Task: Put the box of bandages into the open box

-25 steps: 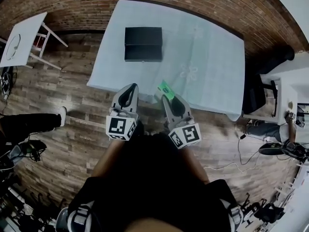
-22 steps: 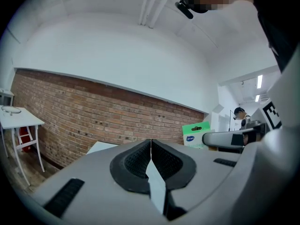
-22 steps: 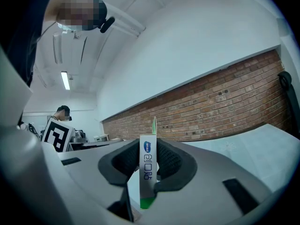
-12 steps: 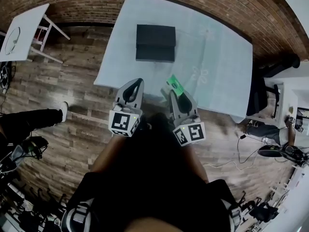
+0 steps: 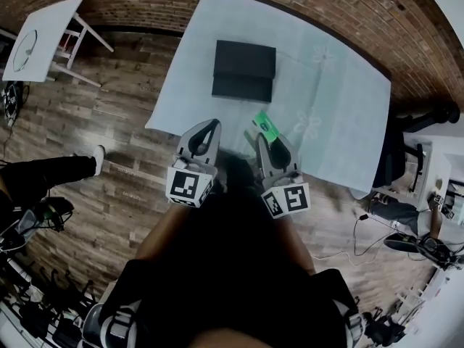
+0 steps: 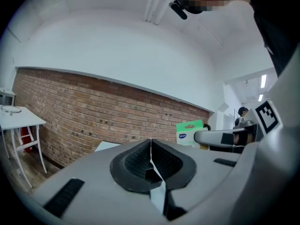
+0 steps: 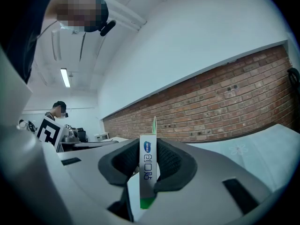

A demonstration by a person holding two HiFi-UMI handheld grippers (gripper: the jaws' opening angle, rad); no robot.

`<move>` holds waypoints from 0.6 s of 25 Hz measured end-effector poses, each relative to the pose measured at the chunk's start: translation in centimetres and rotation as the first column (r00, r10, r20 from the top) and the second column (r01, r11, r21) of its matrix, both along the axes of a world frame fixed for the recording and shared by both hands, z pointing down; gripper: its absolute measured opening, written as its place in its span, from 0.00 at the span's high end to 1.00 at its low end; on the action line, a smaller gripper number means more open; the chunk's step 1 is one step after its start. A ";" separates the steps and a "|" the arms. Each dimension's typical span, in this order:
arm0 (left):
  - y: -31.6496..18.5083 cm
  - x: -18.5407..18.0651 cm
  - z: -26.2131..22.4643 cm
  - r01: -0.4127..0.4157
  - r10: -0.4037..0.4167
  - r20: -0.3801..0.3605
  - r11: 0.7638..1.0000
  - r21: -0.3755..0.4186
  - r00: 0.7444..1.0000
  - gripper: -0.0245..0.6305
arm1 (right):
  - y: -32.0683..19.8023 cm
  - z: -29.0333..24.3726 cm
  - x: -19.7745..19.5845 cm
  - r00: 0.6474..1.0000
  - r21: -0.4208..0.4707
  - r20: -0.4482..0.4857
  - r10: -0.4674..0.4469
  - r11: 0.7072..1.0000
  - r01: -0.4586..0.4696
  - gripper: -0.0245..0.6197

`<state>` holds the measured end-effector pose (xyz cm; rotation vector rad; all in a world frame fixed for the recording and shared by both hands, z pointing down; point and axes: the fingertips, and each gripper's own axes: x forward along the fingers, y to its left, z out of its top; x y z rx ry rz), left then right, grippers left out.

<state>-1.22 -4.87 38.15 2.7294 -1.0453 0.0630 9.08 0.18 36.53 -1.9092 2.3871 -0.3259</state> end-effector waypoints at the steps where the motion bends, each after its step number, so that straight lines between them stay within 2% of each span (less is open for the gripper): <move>1: -0.2 0.1 0.1 0.004 -0.004 0.007 1.000 0.002 1.000 0.91 | -0.4 0.2 0.1 1.000 -0.003 0.000 -0.013 1.000 0.013 0.80; 11: -3.2 0.9 1.8 0.055 -0.054 0.048 0.998 -0.027 0.997 0.91 | -4.8 1.6 1.5 0.996 -0.039 -0.021 -0.087 0.996 0.086 0.80; 15: -5.0 1.6 2.6 0.072 -0.070 0.042 0.997 -0.040 0.997 0.91 | -6.4 2.9 1.8 0.994 -0.062 -0.027 -0.110 0.992 0.108 0.80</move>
